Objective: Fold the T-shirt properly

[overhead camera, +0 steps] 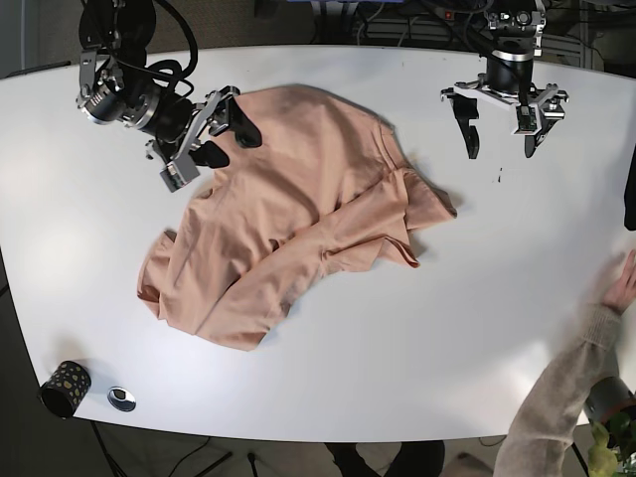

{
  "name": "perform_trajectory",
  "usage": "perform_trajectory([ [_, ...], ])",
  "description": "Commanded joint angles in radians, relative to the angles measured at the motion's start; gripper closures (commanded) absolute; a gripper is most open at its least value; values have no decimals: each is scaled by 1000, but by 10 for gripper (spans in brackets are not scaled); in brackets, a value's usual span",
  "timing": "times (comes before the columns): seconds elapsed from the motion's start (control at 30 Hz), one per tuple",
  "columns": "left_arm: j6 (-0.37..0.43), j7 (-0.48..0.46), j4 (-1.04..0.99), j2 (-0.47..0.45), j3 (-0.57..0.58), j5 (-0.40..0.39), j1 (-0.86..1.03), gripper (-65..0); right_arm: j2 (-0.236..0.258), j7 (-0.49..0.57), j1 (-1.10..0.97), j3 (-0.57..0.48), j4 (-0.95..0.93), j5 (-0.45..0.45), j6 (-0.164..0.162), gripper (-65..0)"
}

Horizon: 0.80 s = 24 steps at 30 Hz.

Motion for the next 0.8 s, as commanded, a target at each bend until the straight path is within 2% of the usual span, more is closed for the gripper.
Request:
perform_trajectory([
  [0.0,4,-26,15,-2,-23,-3,-16,-499,23,6,42,-49,4,11,23,-380],
  [0.13,4,-26,5,-2,-68,-4,-43,-499,22,6,100,-155,-13,-53,58,-380],
  [0.23,4,-13,3,-2,-103,-7,-62,-499,20,6,148,-251,-16,-155,95,-379],
  [0.3,4,23,3,-2,-129,-7,-82,-499,16,7,181,-333,-16,-237,135,-379],
  [0.37,3,47,3,-4,-160,-7,-99,-499,8,7,209,-394,-16,-291,160,-379],
  [0.6,3,107,6,-37,-240,-9,-128,-499,-46,9,280,-606,-60,-489,160,-379],
  [0.77,3,109,5,-44,-274,-9,-129,-499,-90,24,319,-693,-152,-555,160,-379],
])
